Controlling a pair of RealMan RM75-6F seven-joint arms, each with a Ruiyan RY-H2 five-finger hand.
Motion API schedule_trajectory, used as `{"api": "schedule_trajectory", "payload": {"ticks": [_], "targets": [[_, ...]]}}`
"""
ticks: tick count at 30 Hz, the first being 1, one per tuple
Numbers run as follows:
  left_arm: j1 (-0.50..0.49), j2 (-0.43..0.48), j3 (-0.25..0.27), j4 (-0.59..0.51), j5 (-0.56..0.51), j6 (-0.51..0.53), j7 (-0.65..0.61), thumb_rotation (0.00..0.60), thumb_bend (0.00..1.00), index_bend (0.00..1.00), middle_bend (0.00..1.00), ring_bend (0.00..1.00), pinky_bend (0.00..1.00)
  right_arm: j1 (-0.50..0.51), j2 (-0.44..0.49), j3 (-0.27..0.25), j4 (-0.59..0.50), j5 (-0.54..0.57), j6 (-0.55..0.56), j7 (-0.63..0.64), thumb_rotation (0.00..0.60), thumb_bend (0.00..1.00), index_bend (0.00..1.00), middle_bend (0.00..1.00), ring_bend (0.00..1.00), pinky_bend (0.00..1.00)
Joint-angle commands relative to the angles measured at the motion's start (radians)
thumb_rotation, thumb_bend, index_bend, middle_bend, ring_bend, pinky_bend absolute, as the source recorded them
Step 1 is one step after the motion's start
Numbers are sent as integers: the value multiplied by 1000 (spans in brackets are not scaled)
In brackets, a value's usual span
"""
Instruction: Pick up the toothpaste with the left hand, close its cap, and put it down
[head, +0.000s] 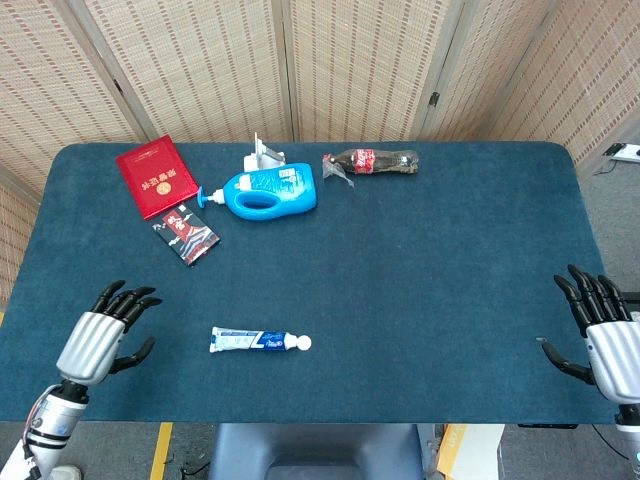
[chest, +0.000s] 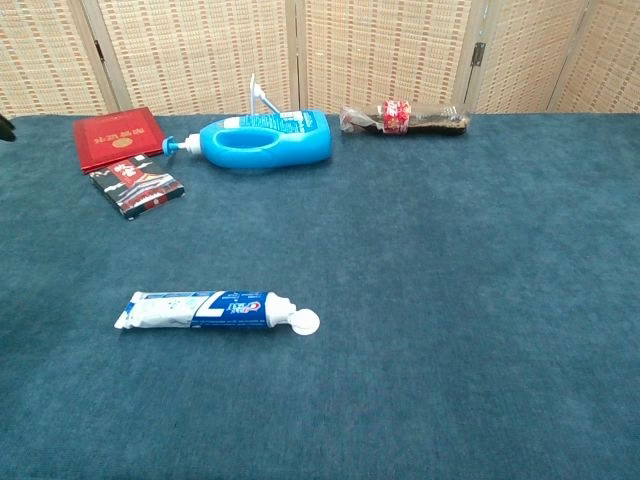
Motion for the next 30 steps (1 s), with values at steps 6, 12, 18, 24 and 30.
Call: {"api": "schedule_trajectory", "payload": {"ticks": [6,12,18,24,30], "targets": [[-129,-68,7,-21,-1,-189,60,600,323,209,218,252,150,2,1,2,4,7,-9,8,600,274,0,0,0,0],[-175,-124,17,-38,-81,-303,155,600,323,190,218,253,155,-1,2,2,9,16,-10,17,600,275,0,0,0,0],[-203,-214,7,10,-163,-345,254,600,325,233,220,271,176,-1,1,2,12,18,-12,22,600,274,0,0,0,0],[-228,-286,-2,44,-232,-374,295,600,331,270,260,313,208,-2,0,3,15,26,-15,27,600,274,0,0,0,0],[-252,-344,-5,73,-297,-397,349,600,332,272,273,328,209,-3,-1,2,18,25,-15,28,600,275,0,0,0,0]]}}
